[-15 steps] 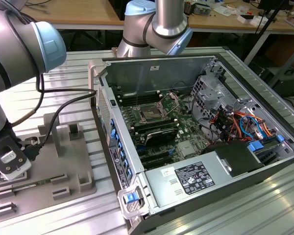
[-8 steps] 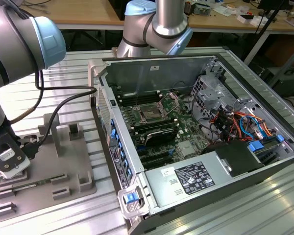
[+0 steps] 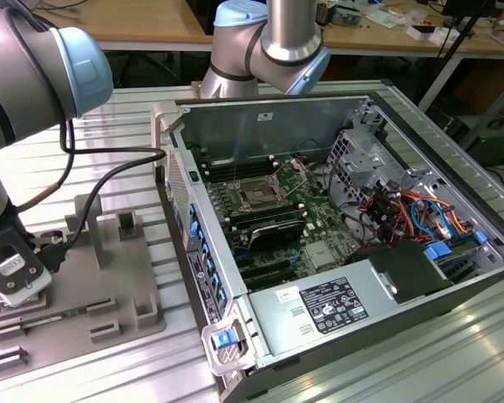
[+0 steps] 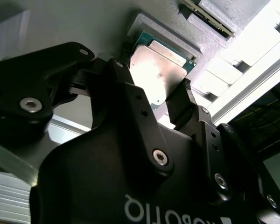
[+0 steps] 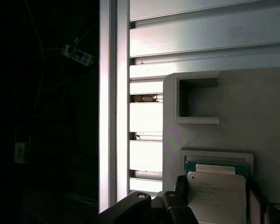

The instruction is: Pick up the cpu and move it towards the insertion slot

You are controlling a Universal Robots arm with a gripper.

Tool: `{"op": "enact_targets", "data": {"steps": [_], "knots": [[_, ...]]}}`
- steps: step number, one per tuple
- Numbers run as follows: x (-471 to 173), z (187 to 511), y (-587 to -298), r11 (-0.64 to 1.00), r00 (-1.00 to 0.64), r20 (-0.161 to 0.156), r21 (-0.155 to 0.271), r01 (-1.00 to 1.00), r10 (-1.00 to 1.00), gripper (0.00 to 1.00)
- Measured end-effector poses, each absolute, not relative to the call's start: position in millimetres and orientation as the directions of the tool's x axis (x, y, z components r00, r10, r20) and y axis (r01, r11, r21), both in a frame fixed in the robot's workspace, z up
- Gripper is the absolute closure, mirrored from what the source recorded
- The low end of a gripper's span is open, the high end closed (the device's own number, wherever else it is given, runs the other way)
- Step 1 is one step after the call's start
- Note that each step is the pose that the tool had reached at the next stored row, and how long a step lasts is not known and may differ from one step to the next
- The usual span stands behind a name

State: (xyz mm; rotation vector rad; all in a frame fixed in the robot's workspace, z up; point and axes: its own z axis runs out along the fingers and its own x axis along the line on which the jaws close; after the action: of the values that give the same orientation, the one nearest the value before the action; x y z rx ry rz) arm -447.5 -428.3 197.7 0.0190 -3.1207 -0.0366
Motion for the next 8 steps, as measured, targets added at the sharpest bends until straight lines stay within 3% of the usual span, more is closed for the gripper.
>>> {"op": "enact_targets", "data": {"steps": [8], "knots": [[-447.6,203.6,-428.2,1.000,-1.000,0.020,0.024,-0.012,-0.012,0.45]]}}
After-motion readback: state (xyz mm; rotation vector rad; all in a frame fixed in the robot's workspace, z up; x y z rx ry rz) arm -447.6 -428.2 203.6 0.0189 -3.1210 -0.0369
